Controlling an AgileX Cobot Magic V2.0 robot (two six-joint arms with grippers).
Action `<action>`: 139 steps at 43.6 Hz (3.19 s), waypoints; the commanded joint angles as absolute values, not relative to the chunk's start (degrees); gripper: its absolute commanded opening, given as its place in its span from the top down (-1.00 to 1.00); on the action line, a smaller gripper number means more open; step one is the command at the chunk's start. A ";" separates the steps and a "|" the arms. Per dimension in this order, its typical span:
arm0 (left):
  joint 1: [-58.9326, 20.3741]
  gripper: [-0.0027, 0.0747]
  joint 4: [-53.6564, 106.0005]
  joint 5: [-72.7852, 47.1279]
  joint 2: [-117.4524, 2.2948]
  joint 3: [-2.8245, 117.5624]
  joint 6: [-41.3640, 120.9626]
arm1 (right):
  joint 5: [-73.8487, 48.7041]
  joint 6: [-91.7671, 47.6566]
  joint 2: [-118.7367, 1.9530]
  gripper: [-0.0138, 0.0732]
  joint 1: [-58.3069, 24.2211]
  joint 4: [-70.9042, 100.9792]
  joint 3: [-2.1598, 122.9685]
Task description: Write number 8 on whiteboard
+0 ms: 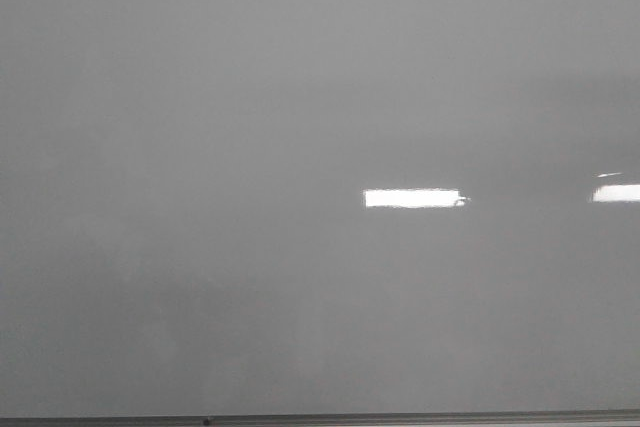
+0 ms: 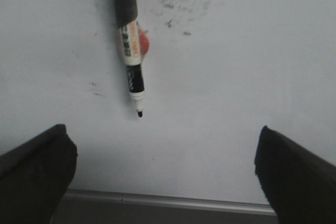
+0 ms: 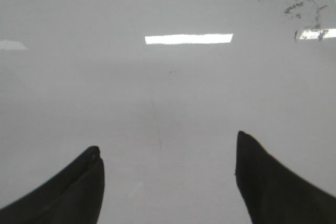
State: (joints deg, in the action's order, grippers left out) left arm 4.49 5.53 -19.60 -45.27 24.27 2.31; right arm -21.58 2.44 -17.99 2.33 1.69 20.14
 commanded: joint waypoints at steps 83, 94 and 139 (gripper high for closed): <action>8.19 0.98 6.56 -7.24 -74.47 35.18 2.26 | -18.53 2.23 -18.87 -0.57 1.45 2.35 22.22; -1.70 0.99 6.65 -25.93 -66.85 39.74 7.94 | -28.14 1.47 -25.16 -0.57 -0.40 4.83 27.80; -58.91 0.99 10.19 -28.54 -58.27 41.67 28.95 | -54.08 -42.64 -67.95 -0.57 -43.73 35.67 62.85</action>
State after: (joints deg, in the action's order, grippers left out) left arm -58.46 9.48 -32.31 -59.33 39.86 29.15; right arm -57.32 -40.86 -66.80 -42.16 32.98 59.60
